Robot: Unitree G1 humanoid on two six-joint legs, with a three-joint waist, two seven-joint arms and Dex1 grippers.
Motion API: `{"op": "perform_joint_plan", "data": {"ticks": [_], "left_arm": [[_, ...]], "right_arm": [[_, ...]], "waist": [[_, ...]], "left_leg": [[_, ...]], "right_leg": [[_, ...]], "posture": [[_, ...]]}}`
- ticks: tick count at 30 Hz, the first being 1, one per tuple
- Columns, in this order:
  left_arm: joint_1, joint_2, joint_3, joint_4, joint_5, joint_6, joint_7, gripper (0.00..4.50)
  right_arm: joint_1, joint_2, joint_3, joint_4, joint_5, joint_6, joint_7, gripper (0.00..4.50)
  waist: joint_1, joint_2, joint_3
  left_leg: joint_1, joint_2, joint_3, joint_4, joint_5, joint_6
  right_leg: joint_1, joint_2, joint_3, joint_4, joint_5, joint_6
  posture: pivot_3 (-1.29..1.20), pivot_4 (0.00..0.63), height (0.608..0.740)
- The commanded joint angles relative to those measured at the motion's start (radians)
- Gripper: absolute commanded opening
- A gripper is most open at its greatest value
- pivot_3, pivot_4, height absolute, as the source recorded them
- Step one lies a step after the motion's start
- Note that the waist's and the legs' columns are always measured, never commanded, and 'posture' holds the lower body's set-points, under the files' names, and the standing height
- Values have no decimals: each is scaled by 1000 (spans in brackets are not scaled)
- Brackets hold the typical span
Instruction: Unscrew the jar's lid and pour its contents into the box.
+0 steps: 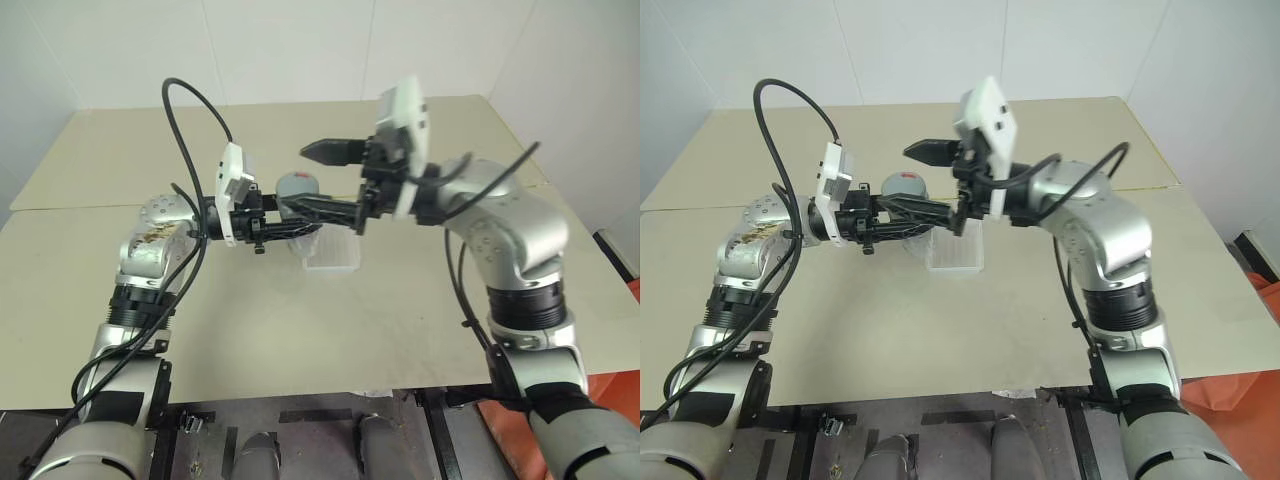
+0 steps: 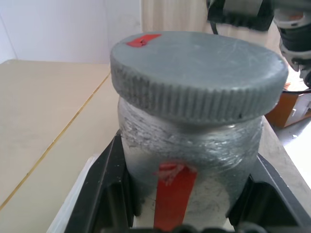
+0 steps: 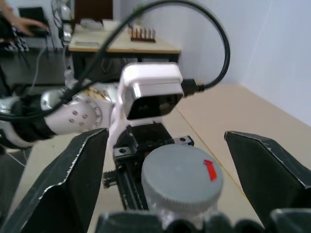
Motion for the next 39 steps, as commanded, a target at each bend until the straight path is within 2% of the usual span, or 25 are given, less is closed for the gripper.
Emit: {"op": "perform_joint_plan", "data": {"ticks": [1,10,19,31,39], "left_arm": [[-23,7,7,-15,-1,-13,-9,1927],[-9,20,16,-31,-5,-5,-8,1927],[-5,38,16,-31,-9,-1,-16,1927],[-5,37,11,-24,-9,0,-26,1927],[-3,31,7,-28,-7,0,-26,1927]], "right_arm": [[-37,17,27,33,-65,-35,-46,4467],[-44,19,1,102,-94,-46,-38,4467],[2,-67,-44,54,-37,-34,32,4467],[88,-136,-36,-68,38,-4,140,4467],[29,-70,-37,-67,50,41,45,4467]], "waist": [[1,0,0],[1,0,0],[1,0,0],[2,0,0],[1,0,0]], "left_leg": [[0,0,0,0,0,0],[0,0,0,0,0,0],[0,0,0,0,0,0],[0,0,0,0,0,0],[0,0,0,0,0,0]], "right_leg": [[0,0,0,0,0,0],[0,0,0,0,0,0],[0,0,0,0,0,0],[0,0,0,0,0,0],[0,0,0,-1,0,0]], "posture": [[0,150,740],[0,150,740],[0,150,740],[0,150,740],[0,150,740]]}}
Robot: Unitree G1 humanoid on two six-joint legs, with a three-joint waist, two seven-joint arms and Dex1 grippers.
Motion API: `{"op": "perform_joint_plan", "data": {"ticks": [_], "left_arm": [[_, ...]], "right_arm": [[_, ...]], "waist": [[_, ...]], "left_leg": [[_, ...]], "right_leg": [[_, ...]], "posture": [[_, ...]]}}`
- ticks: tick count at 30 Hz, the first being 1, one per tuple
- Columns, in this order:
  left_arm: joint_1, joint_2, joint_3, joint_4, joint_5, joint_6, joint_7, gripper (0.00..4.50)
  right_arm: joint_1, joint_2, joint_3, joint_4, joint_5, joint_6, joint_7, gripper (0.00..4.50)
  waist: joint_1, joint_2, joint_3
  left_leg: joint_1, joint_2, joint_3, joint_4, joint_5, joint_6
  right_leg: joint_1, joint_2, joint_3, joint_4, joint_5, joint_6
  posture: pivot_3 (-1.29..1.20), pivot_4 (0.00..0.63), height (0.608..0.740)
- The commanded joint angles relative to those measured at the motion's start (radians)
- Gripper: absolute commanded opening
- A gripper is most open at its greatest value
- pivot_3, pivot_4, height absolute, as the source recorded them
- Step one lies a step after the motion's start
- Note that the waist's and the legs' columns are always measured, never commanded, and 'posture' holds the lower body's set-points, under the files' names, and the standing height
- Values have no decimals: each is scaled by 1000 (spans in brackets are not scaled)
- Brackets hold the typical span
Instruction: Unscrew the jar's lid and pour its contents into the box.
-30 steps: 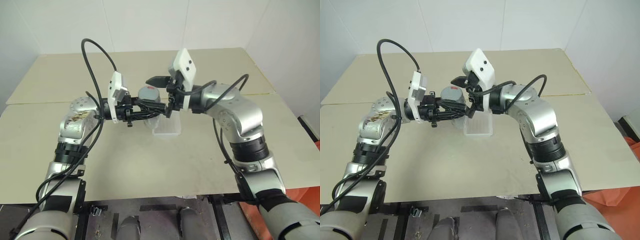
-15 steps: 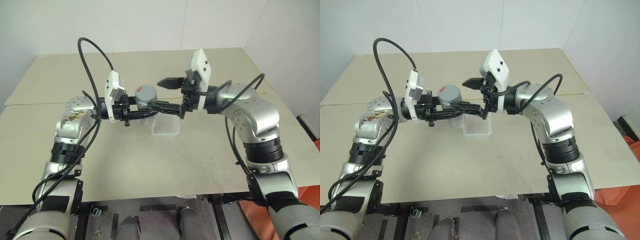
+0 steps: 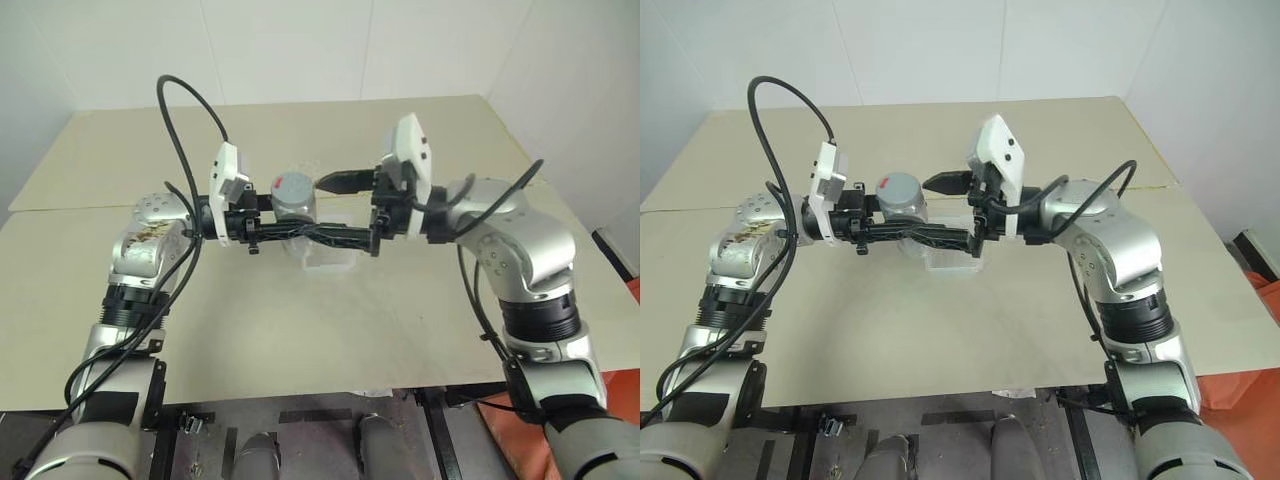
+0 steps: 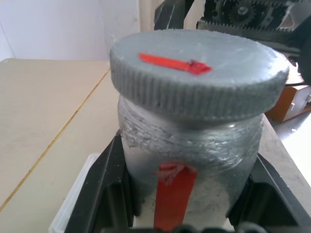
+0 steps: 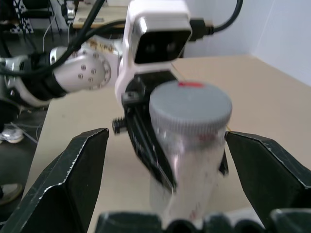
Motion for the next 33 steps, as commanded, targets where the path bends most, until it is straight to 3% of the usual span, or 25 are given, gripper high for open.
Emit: {"op": "perform_joint_plan", "data": {"ticks": [1,21,24,27,33], "left_arm": [[-6,3,5,-27,-7,-2,-5,1927],[13,15,8,-58,-9,11,-3,1927],[20,18,10,-68,-10,14,-1,1927],[24,20,13,-73,-9,17,3,1927],[28,23,15,-73,-8,17,8,1927]], "right_arm": [[-36,11,-17,-24,6,8,-31,4467],[-104,93,24,79,-34,13,-72,4467],[-104,92,30,80,-36,22,-69,3901],[-107,92,28,80,-26,41,-61,2842],[-129,96,0,87,-4,76,-65,2759]], "waist": [[2,0,0],[2,0,0],[1,0,0],[1,0,0],[1,0,0]], "left_leg": [[0,0,0,0,0,0],[0,0,0,0,0,0],[0,0,0,0,0,0],[0,0,0,0,0,0],[0,0,0,0,0,0]], "right_leg": [[0,0,0,0,0,0],[0,0,0,1,0,0],[0,0,0,1,0,0],[0,0,0,1,0,0],[0,0,0,1,0,0]], "posture": [[0,150,740],[0,150,740],[0,150,740],[0,150,740],[0,150,740]]}}
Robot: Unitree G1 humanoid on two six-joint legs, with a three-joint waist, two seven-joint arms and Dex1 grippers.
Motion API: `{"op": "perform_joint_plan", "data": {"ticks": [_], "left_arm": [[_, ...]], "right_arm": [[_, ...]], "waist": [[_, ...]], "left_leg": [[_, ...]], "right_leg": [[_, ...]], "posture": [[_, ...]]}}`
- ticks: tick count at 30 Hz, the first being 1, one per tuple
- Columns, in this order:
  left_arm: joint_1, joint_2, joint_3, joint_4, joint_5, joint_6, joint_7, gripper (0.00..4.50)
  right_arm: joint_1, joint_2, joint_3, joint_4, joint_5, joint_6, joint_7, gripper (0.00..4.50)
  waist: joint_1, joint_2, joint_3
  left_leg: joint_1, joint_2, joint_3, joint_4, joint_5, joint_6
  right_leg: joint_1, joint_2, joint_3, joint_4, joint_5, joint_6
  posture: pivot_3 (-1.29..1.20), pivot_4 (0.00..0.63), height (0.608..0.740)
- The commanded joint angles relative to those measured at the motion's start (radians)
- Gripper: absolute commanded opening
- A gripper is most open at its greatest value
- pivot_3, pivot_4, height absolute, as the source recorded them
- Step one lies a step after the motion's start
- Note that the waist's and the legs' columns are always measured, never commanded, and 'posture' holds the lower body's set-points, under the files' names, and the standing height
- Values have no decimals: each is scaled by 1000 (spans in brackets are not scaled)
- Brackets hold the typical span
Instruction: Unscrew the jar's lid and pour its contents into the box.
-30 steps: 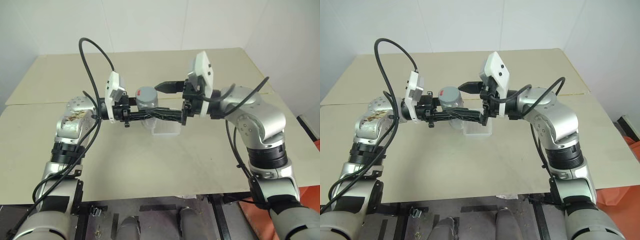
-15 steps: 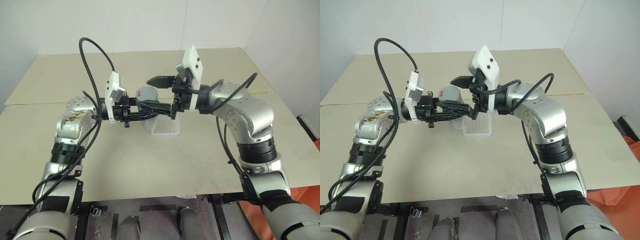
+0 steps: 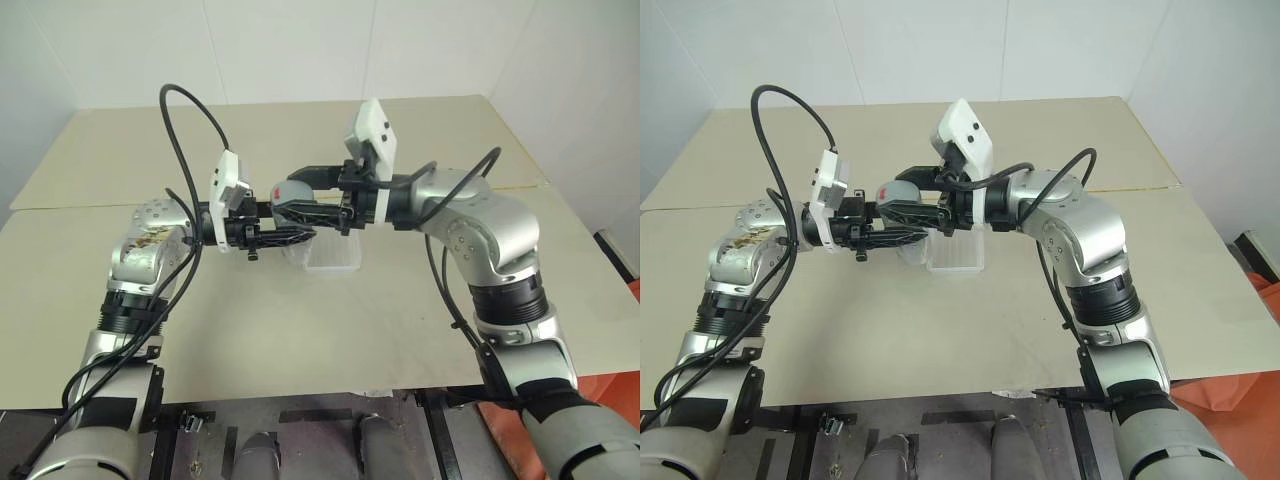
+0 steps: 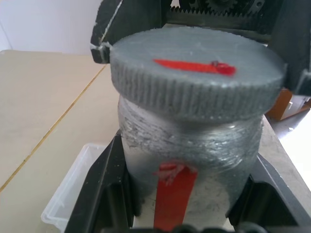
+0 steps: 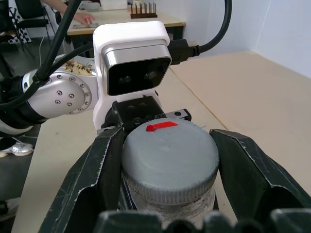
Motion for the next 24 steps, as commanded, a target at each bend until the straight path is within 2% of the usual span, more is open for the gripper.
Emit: {"op": "perform_joint_plan", "data": {"ticks": [1,3,7,12,19,24], "left_arm": [[-6,13,15,-35,-9,-3,0,1927],[8,18,10,-36,-7,2,-3,1927],[23,26,2,-26,7,-13,-10,1927],[16,15,13,-10,12,-13,9,1927],[-6,-9,50,28,25,-29,114,1927],[-26,-26,51,54,43,-46,174,1927]], "right_arm": [[-51,2,-49,-7,33,22,-7,2759],[-116,2,-142,42,92,68,-33,2759],[-185,-19,-243,93,174,150,-69,2759],[-131,-78,-255,38,141,124,-94,2759],[303,-182,-241,-31,-104,-90,-246,2759],[490,-150,-204,45,-225,-184,-342,2759]], "waist": [[-1,0,0],[-1,0,0],[1,1,1],[3,1,1],[12,1,0],[1,1,0]], "left_leg": [[0,0,0,0,0,0],[0,0,0,0,0,0],[0,0,0,-1,0,0],[0,0,0,-1,0,0],[-1,0,0,0,0,0],[0,-1,0,0,0,0]], "right_leg": [[0,0,0,0,0,0],[0,0,0,0,0,0],[0,0,0,0,0,0],[0,0,0,0,0,0],[0,0,0,-1,0,0],[0,-1,1,-2,0,0]], "posture": [[0,150,740],[0,150,740],[0,150,740],[0,150,740],[0,150,740],[0,150,740]]}}
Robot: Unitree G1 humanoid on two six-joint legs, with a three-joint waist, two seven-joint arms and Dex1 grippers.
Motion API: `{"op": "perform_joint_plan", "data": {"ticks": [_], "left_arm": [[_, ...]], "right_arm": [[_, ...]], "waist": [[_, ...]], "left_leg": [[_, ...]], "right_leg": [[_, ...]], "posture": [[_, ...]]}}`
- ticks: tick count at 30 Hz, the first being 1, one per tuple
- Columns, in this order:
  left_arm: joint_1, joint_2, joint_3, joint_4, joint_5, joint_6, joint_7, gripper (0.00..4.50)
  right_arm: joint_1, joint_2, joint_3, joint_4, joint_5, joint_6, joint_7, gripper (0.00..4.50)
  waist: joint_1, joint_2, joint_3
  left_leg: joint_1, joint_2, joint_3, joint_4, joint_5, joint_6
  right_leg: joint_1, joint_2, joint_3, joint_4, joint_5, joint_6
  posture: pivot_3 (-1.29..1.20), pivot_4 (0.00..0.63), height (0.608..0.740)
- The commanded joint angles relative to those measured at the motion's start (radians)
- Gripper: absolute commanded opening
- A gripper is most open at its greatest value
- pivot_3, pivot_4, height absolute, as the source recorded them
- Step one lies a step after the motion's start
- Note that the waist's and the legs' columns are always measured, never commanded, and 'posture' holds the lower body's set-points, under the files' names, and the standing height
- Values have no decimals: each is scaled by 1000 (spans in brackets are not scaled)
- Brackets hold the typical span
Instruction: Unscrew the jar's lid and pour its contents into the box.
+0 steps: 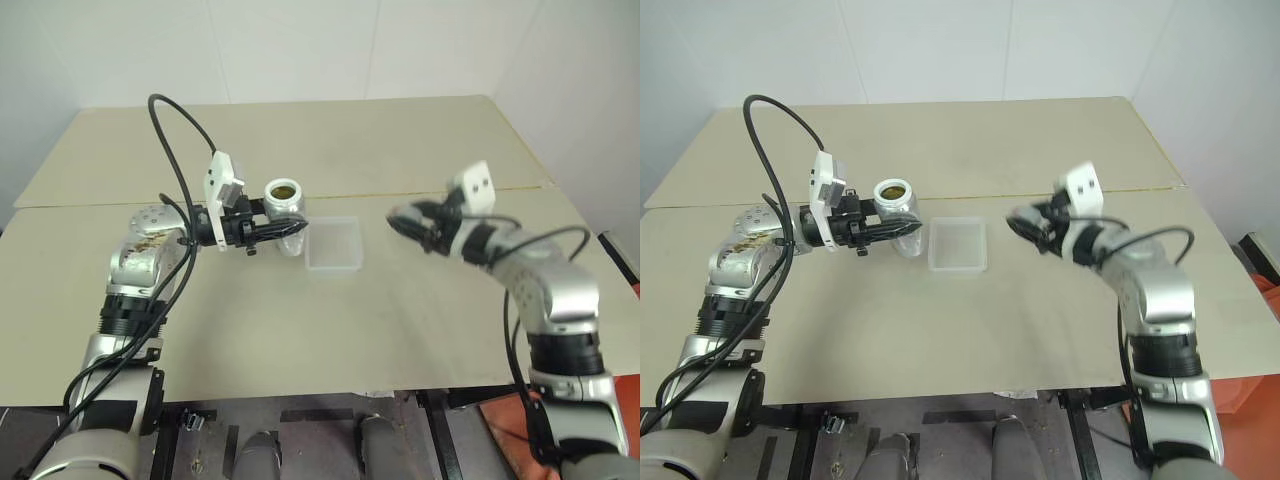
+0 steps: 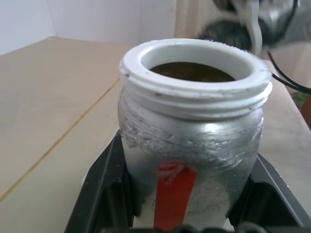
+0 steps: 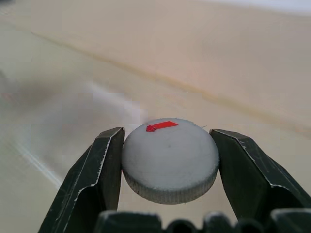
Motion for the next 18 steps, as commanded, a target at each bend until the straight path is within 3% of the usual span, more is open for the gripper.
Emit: {"op": "perform_joint_plan", "data": {"ticks": [1,4,5,8,11,14,16,18], "left_arm": [[-39,-15,20,9,13,-35,39,1927],[-57,-35,21,31,29,-57,73,1927],[-65,-42,23,38,34,-65,85,1927],[-86,-60,18,56,57,-99,121,1927],[-117,-85,5,88,138,-201,216,1927],[-186,-105,-74,210,398,-513,465,1927],[-244,-65,-185,334,638,-759,655,1927],[-350,1,-381,455,989,-961,980,1927]], "right_arm": [[43,27,19,34,-79,-100,-63,2759],[74,46,30,85,-113,-115,-85,2759],[83,46,36,95,-125,-122,-86,3479],[98,33,40,86,-136,-119,-74,4348],[93,-14,18,-42,-79,-35,-16,4472],[32,-100,-45,-215,90,154,92,4472],[-21,-157,-65,-270,193,266,160,4472],[-97,-210,-72,-286,292,356,233,4472]], "waist": [[-5,0,0],[-5,0,0],[-4,0,0],[-1,0,0],[2,0,0],[14,1,1],[19,1,1],[25,1,1]], "left_leg": [[1,0,0,0,0,0],[1,0,0,0,1,1],[1,0,0,0,1,1],[1,0,0,0,1,1],[1,-1,0,0,1,1],[1,-1,0,0,1,1],[1,-1,0,1,1,1],[1,-2,-1,0,1,1]], "right_leg": [[0,0,0,-1,0,0],[0,0,1,-1,0,0],[0,0,1,-1,0,0],[1,0,0,-1,0,0],[1,0,0,-2,0,0],[1,-1,0,-3,0,0],[1,-1,0,-3,0,0],[2,-1,0,-4,0,0]], "posture": [[0,150,740],[0,150,740],[0,150,740],[0,150,740],[0,150,740],[0,150,740],[0,150,740],[0,150,740]]}}
